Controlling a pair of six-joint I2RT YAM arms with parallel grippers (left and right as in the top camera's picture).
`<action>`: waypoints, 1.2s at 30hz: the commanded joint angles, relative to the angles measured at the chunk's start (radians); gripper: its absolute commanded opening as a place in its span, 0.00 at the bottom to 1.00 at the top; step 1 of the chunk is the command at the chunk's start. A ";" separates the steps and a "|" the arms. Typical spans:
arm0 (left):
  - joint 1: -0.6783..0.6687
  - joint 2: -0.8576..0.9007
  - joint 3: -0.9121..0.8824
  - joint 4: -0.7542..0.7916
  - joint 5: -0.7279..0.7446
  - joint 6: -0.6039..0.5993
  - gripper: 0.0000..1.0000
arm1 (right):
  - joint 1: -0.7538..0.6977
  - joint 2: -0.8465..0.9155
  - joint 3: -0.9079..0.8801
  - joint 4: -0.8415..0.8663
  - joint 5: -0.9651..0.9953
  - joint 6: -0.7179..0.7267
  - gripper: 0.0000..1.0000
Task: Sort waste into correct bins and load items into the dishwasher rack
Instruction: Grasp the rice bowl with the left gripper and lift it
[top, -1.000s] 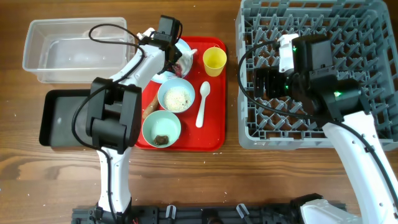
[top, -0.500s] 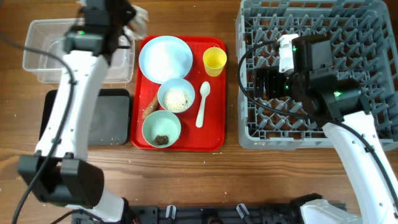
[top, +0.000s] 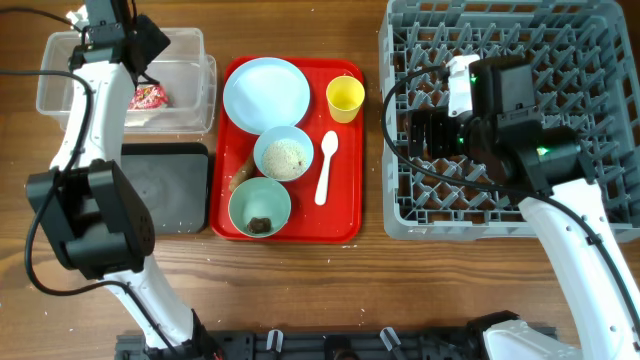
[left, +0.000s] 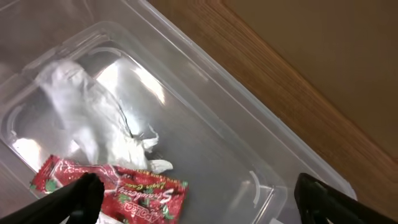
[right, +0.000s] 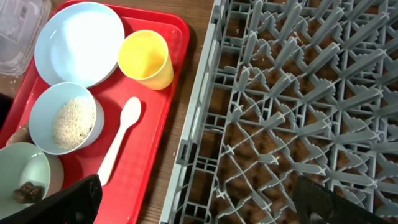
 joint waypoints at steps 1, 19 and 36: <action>-0.003 -0.099 0.003 -0.016 0.105 0.051 1.00 | 0.005 0.011 0.023 0.019 -0.010 0.014 1.00; -0.647 -0.182 -0.112 -0.461 0.165 0.093 0.77 | 0.005 0.011 0.023 0.014 -0.010 0.014 1.00; -0.708 0.085 -0.150 -0.350 0.109 0.143 0.18 | 0.005 0.011 0.023 -0.033 -0.010 0.015 1.00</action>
